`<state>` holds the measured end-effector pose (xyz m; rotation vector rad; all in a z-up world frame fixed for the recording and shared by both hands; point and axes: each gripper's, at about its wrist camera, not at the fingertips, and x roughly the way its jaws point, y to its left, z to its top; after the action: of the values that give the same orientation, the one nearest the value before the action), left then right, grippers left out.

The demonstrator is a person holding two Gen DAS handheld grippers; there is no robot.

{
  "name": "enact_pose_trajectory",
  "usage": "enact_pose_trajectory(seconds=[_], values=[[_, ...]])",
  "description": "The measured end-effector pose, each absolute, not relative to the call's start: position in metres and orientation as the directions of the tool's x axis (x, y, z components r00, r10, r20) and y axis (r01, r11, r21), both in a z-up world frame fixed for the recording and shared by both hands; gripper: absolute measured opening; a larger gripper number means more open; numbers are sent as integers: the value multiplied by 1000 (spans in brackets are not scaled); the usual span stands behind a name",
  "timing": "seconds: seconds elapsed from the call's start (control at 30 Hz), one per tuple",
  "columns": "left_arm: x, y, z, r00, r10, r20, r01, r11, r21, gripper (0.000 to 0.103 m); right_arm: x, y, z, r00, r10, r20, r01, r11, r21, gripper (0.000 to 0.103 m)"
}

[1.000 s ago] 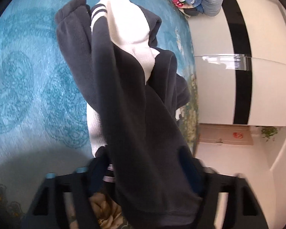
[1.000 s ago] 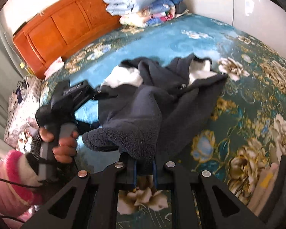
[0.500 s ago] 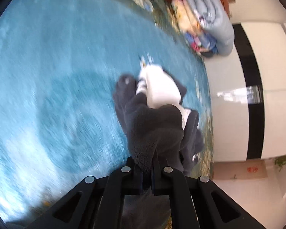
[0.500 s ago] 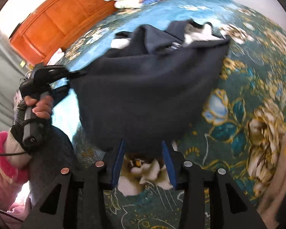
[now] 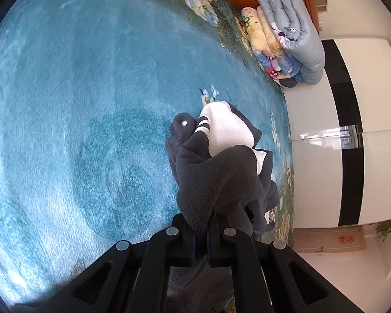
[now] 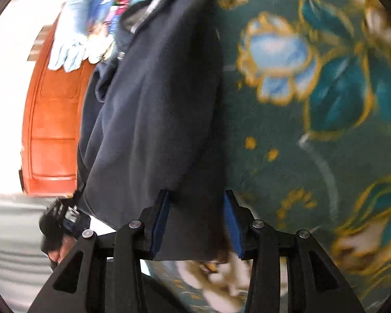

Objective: Fold clothes
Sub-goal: 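Lift the hoodie with both grippers and shake it out in the air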

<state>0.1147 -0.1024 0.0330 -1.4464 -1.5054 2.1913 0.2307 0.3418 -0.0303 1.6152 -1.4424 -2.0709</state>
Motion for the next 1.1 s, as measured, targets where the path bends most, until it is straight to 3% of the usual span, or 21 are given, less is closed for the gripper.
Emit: enact_pose_trajectory(seconds=[0.13, 0.2, 0.27, 0.33, 0.4, 0.53, 0.57, 0.6, 0.63, 0.67, 0.73, 0.87, 1.1], values=[[115, -104, 27, -529, 565, -633, 404, -487, -774, 5, 251, 329, -32, -393, -648, -652, -451, -482, 751, 46], [114, -103, 27, -523, 574, -630, 402, -485, -777, 5, 256, 325, -38, -373, -667, -645, -483, -454, 749, 60], [114, -102, 28, -517, 584, -626, 400, -481, -780, 5, 258, 320, -40, -376, -688, -621, -506, -409, 759, 60], [114, -100, 28, -511, 593, -622, 399, -477, -783, 6, 258, 313, -38, -395, -695, -601, -493, -392, 777, 73], [114, -99, 29, -505, 602, -618, 397, -473, -786, 6, 257, 310, -40, -418, -690, -590, -496, -371, 785, 78], [112, -96, 25, -477, 601, -641, 400, -502, -767, 6, 257, 315, -56, -468, -659, -589, -567, -288, 772, 77], [111, -98, 24, -476, 606, -637, 399, -497, -770, 6, 256, 316, -57, -474, -647, -598, -584, -278, 763, 75], [110, -99, 23, -475, 611, -633, 399, -492, -774, 6, 256, 318, -58, -477, -634, -608, -599, -271, 753, 60], [109, -101, 21, -473, 616, -629, 399, -487, -777, 6, 255, 319, -56, -480, -624, -616, -607, -271, 747, 32], [108, -102, 20, -472, 622, -625, 399, -482, -780, 6, 254, 321, -54, -484, -615, -623, -611, -272, 743, 26], [108, -101, 21, -461, 627, -627, 397, -486, -778, 6, 253, 324, -43, -516, -609, -602, -583, -265, 768, 20], [107, -93, 48, -450, 630, -633, 306, -557, -772, 6, 247, 334, 2, -611, -590, -528, -456, -283, 844, 18], [95, -76, 173, -546, 663, -513, 37, -593, -805, 6, 239, 371, 114, -790, -514, -333, -190, -312, 931, 16]])
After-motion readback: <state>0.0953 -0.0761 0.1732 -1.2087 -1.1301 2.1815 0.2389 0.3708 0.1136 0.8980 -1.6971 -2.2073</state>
